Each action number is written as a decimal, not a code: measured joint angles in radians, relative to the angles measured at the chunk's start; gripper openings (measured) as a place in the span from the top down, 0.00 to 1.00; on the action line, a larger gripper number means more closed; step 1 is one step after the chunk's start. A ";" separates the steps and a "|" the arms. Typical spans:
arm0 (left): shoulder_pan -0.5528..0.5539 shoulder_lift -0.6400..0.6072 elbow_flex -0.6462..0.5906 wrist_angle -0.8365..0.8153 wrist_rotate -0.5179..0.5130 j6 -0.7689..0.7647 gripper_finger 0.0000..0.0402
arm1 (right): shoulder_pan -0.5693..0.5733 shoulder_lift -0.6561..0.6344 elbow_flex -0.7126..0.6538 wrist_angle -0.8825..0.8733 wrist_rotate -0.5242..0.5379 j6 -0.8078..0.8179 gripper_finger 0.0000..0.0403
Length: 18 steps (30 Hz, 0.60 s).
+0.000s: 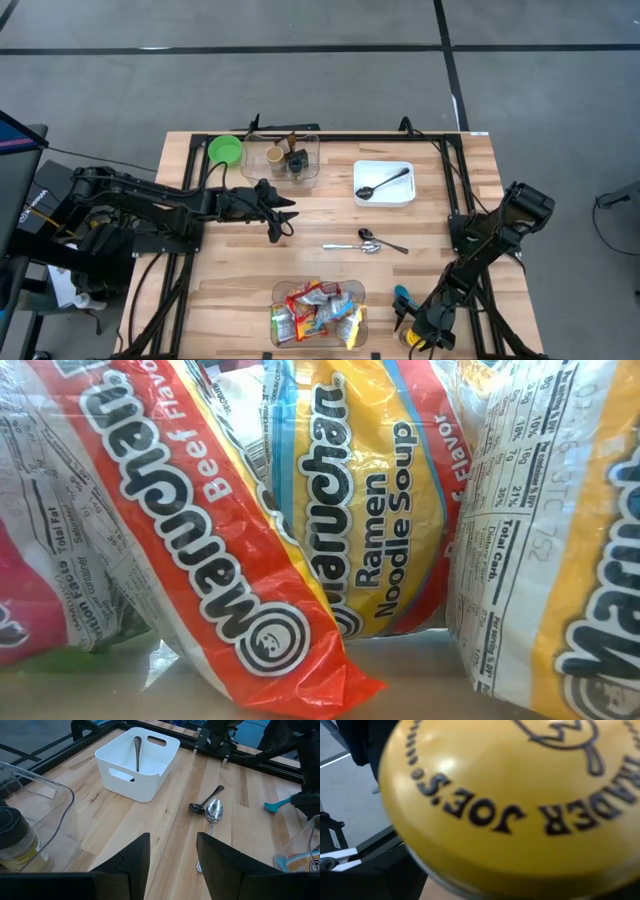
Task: Pick & Place Food Item
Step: Put the yellow seasoning bottle into the top transparent bin
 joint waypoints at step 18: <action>0.000 0.000 0.000 0.000 0.000 0.000 0.62 | 0.001 -0.001 0.000 0.017 0.000 0.004 0.32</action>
